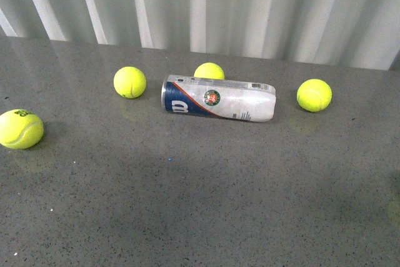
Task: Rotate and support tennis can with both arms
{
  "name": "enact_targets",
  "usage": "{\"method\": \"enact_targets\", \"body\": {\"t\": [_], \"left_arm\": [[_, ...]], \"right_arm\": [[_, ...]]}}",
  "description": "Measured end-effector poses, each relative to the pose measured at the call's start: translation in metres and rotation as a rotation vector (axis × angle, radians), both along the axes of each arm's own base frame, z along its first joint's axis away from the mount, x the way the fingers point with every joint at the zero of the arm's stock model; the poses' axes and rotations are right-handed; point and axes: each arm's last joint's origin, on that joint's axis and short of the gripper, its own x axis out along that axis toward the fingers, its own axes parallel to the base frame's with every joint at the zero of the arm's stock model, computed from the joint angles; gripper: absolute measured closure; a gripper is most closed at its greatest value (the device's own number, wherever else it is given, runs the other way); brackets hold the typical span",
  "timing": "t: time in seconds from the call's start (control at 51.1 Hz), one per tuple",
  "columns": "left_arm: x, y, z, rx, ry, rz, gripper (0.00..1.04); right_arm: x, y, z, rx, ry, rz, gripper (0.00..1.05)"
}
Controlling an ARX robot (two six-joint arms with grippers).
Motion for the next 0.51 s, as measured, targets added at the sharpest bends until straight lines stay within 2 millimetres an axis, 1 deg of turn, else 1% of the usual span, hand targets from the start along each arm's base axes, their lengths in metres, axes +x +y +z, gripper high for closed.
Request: {"method": "enact_targets", "body": {"t": [0.02,0.098,0.118,0.157,0.176,0.215,0.235,0.255,0.274,0.313,0.372,0.431,0.509], "left_arm": [[0.004,0.000,0.003,-0.006,-0.005,-0.018,0.07],[0.036,0.003,0.020,-0.031,-0.039,-0.146,0.07],[0.041,0.003,0.022,-0.031,-0.043,-0.160,0.07],[0.060,0.005,0.025,-0.029,-0.041,-0.213,0.07],[0.066,0.005,0.025,-0.030,-0.038,-0.222,0.07],[0.087,0.006,0.024,-0.031,-0.018,-0.253,0.07],[0.104,0.007,0.019,-0.040,0.005,-0.282,0.07],[0.114,0.008,0.015,-0.044,0.024,-0.294,0.07],[0.130,0.008,0.006,-0.051,0.056,-0.310,0.07],[0.152,0.007,-0.009,-0.062,0.102,-0.341,0.07],[0.178,0.004,-0.028,-0.064,0.140,-0.371,0.07],[0.194,0.001,-0.039,-0.060,0.146,-0.394,0.07],[0.210,-0.005,-0.049,-0.045,0.156,-0.422,0.07]], "right_arm": [[0.000,0.000,0.000,0.000,0.000,0.000,0.07],[0.000,0.000,0.000,0.000,0.000,0.000,0.07],[0.000,0.000,0.000,0.000,0.000,0.000,0.07],[0.000,0.000,0.000,0.000,0.000,-0.001,0.07],[0.000,0.000,0.000,0.000,0.000,-0.001,0.07],[0.000,0.000,0.000,0.000,0.000,-0.001,0.07],[0.000,0.000,0.000,0.000,0.000,-0.001,0.07],[0.000,0.000,0.000,0.000,0.000,-0.001,0.07],[0.000,0.000,0.000,0.000,0.000,0.000,0.07],[0.000,0.000,0.000,0.000,0.000,0.000,0.07],[0.000,0.000,0.000,0.000,0.000,0.000,0.07],[0.000,0.000,0.000,0.000,0.000,0.000,0.07],[0.000,0.000,0.000,0.000,0.000,0.000,0.07]]}}
